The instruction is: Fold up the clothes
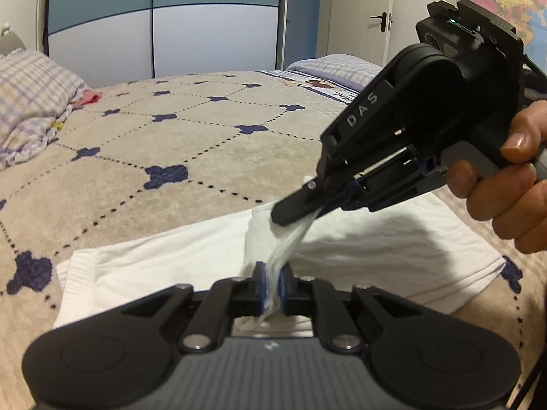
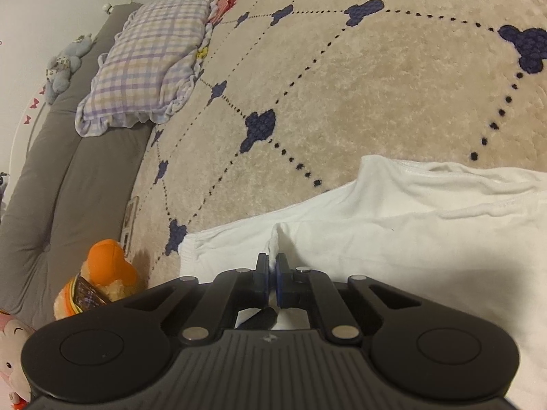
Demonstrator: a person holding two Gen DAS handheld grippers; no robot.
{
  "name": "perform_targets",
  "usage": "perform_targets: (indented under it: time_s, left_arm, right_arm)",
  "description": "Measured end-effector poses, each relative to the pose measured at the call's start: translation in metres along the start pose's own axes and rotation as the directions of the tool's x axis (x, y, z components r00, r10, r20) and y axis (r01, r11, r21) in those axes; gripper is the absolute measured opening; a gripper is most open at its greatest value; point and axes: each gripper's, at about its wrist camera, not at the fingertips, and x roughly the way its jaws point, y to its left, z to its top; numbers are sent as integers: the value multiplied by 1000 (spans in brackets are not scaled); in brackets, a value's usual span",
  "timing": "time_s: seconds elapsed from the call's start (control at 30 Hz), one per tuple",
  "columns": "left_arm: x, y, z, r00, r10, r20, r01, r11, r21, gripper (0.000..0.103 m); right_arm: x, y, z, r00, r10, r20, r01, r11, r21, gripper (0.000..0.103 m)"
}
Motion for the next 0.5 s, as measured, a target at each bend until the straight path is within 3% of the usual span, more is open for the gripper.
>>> perform_targets:
  time_s: [0.27,0.5]
  left_arm:
    - [-7,4,2,999,33,1,-32,993,-114,6]
    - [-15,13,0,997,68,-22,-71,963,-260,5]
  right_arm:
    - [-1,3,0,999,28,19,-28,1000,-3,5]
    - [-3,7,0,997,60,51,-59,998,-23,5]
